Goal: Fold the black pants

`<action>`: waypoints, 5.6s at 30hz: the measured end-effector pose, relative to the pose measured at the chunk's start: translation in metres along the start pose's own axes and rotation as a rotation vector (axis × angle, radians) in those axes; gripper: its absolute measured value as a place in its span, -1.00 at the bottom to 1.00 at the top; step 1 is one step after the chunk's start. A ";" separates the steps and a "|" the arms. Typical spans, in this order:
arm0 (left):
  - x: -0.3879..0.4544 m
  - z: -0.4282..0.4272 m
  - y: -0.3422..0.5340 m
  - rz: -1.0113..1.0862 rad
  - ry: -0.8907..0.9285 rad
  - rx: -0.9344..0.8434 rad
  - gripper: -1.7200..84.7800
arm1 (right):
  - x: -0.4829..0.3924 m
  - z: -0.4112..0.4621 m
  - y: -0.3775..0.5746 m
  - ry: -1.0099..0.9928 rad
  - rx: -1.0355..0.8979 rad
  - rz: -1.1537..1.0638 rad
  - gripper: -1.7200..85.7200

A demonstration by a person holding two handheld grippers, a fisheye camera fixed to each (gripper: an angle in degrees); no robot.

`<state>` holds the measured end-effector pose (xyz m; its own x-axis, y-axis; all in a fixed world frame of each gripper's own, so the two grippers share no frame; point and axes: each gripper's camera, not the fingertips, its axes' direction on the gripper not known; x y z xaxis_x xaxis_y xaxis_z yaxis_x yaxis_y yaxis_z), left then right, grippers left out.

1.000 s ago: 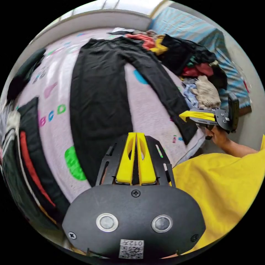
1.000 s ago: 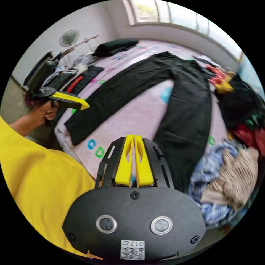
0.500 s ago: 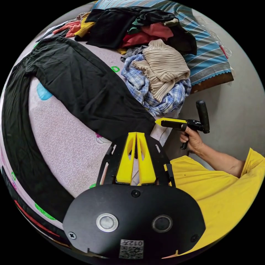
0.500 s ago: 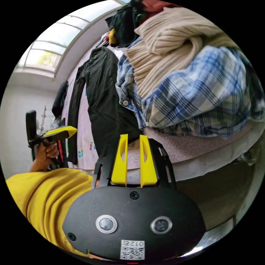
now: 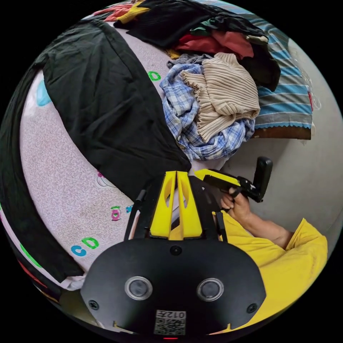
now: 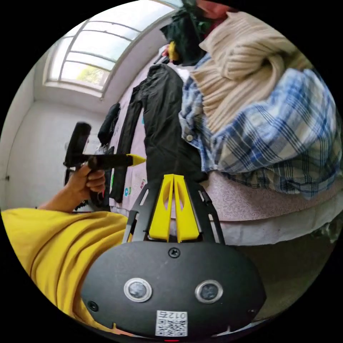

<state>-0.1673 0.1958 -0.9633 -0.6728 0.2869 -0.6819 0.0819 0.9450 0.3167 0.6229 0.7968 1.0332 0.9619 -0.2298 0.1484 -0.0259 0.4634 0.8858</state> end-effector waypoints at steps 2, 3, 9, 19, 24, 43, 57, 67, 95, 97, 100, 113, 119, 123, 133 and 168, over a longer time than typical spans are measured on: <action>0.003 0.008 -0.008 -0.039 0.023 -0.019 -0.95 | -0.011 -0.006 0.002 0.080 -0.036 -0.089 -0.94; 0.005 0.011 -0.013 -0.050 0.032 -0.021 -0.95 | -0.011 -0.007 0.003 0.115 -0.037 -0.093 -0.94; 0.016 0.029 -0.031 -0.059 0.064 -0.050 -0.95 | 0.032 -0.017 -0.005 0.143 0.011 0.084 -0.83; 0.037 0.046 -0.061 -0.065 0.001 -0.088 -0.84 | 0.000 -0.018 -0.022 0.036 -0.013 -0.079 -0.93; 0.046 0.047 -0.072 -0.074 0.092 -0.099 -0.74 | -0.050 -0.031 -0.030 0.160 0.008 -0.314 -0.93; 0.027 0.057 -0.076 -0.072 -0.002 -0.180 -0.93 | -0.118 -0.010 -0.111 0.225 0.052 -0.522 -0.96; -0.035 0.034 -0.034 0.122 0.164 -0.153 -0.94 | -0.138 0.096 -0.436 0.085 0.092 -0.269 -0.88; -0.124 0.012 0.018 0.203 0.254 -0.126 -0.94 | -0.210 0.226 -0.699 0.341 -0.026 -0.301 -0.68; -0.371 -0.172 0.381 -0.056 0.275 0.391 -0.94 | -0.496 0.439 -0.791 0.227 -0.160 -0.362 -0.94; -0.415 -0.160 0.423 -0.159 0.369 0.452 -0.94 | -0.519 0.490 -0.779 0.289 -0.219 -0.410 -0.94; -0.483 -0.122 0.463 -0.316 0.500 0.478 -0.94 | -0.537 0.570 -0.753 0.366 -0.287 -0.464 -0.93; -0.564 -0.099 0.486 -0.315 0.378 0.313 -0.94 | -0.459 0.522 -0.533 -0.179 -0.530 -0.672 -0.93; -0.556 -0.128 0.500 -0.239 0.479 0.415 -0.94 | -0.337 0.494 -0.370 -0.409 -0.692 -0.368 -0.87; -0.544 -0.153 0.507 -0.188 0.640 0.564 -0.94 | -0.292 0.505 -0.305 -0.570 -0.757 -0.166 -0.74; -0.503 -0.195 0.487 -0.153 0.730 0.639 -0.94 | -0.258 0.518 -0.261 -1.136 -0.594 0.087 -0.52; -0.649 -0.068 0.578 -0.466 0.358 0.327 -0.95 | -0.317 0.589 -0.109 -0.286 -0.779 -0.195 -0.95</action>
<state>0.2667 0.5457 -0.2933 -0.8895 -0.1792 -0.4204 -0.0958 0.9726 -0.2118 0.1609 0.3152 1.1486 0.8213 -0.5254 0.2223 0.4285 0.8254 0.3675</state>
